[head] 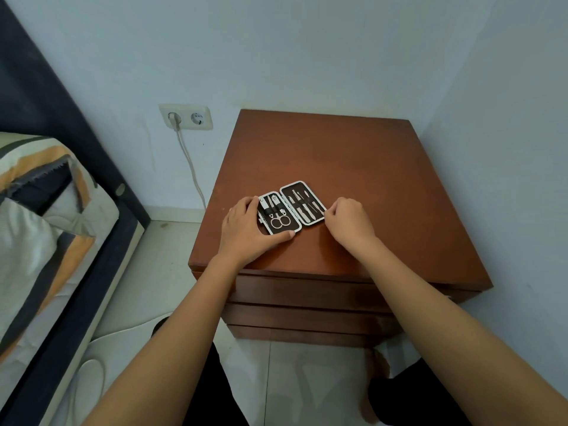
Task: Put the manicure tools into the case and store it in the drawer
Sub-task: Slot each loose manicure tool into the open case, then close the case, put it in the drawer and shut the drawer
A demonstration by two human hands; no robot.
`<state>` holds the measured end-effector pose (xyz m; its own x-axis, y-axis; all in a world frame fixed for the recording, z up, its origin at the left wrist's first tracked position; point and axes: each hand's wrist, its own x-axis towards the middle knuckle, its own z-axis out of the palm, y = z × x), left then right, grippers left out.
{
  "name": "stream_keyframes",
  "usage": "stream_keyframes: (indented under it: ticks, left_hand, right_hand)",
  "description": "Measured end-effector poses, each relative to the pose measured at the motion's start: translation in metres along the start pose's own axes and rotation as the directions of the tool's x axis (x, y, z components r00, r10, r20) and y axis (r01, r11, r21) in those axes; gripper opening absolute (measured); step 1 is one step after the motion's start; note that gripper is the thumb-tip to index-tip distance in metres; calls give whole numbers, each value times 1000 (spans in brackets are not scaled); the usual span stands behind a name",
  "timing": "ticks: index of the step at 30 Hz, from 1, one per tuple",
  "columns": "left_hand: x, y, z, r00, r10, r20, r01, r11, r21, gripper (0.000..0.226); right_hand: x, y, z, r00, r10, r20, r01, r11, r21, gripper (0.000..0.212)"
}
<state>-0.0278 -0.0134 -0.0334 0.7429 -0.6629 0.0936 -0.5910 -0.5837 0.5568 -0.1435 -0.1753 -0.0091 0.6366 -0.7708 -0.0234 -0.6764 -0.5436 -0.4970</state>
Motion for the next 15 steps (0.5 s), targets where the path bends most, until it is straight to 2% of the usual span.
stream_keyframes:
  ticks: [4,9,12,15]
  left_hand:
    - [-15,9,5,997,-48,-65,49,999,10,102]
    - [-25,14,7,991,-97,-92,91,993,-73,97]
    - [-32,12,2,994,-74,-82,58,983,-174,87]
    - [-39,11,2,997,-41,-70,26,979,-202,76]
  right_hand:
    - [4,0,1,999,17,44,-17,1000,10,22]
    - [8,-3,-8,997,0,80,-13,987,158,31]
    - [10,-6,-19,996,-85,7,80,963,259,21]
    - [3,-9,-29,966,-251,-68,260,934,246,8]
